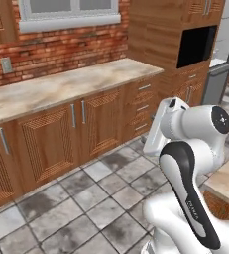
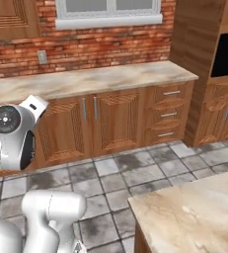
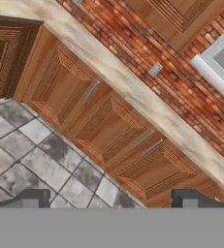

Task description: Take a sugar cube from the saucer and place it inside the coffee. Then, grab milk from the fridge and place it next to the coffee on the counter to sweeten the coffee.

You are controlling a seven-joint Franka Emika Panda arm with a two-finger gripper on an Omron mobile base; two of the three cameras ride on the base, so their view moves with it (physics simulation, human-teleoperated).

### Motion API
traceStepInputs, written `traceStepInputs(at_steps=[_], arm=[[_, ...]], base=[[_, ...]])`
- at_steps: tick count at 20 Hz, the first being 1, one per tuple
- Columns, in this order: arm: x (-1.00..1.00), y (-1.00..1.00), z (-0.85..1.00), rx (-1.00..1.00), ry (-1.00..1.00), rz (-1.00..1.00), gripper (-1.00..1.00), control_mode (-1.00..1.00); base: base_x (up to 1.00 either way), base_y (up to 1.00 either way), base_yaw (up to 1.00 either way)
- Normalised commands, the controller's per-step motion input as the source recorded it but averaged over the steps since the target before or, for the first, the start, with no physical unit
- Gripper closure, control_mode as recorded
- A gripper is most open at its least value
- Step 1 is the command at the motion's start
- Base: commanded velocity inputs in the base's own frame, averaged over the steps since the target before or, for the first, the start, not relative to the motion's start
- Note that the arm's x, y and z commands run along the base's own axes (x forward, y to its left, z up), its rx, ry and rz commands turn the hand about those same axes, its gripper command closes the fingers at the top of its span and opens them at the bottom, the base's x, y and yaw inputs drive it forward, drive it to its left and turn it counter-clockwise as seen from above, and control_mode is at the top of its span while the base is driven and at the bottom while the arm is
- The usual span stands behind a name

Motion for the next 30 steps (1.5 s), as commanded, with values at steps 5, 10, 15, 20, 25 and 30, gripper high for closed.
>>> traceStepInputs(at_steps=[5,10,15,20,25,30], arm=[[0.00,0.00,0.00,0.00,0.00,0.00,-1.00,1.00],[0.00,0.00,0.00,0.00,0.00,0.00,-1.00,1.00],[0.00,0.00,0.00,0.00,0.00,0.00,-1.00,1.00],[0.00,0.00,0.00,0.00,0.00,0.00,-1.00,1.00],[0.00,0.00,0.00,0.00,0.00,0.00,-1.00,1.00],[0.00,0.00,0.00,0.00,0.00,0.00,-1.00,1.00]], base=[[1.00,0.06,-0.08],[1.00,-0.13,-0.08],[1.00,-0.52,0.00],[1.00,-0.68,-0.10],[1.00,-0.90,-0.23],[1.00,-0.27,-0.17]])
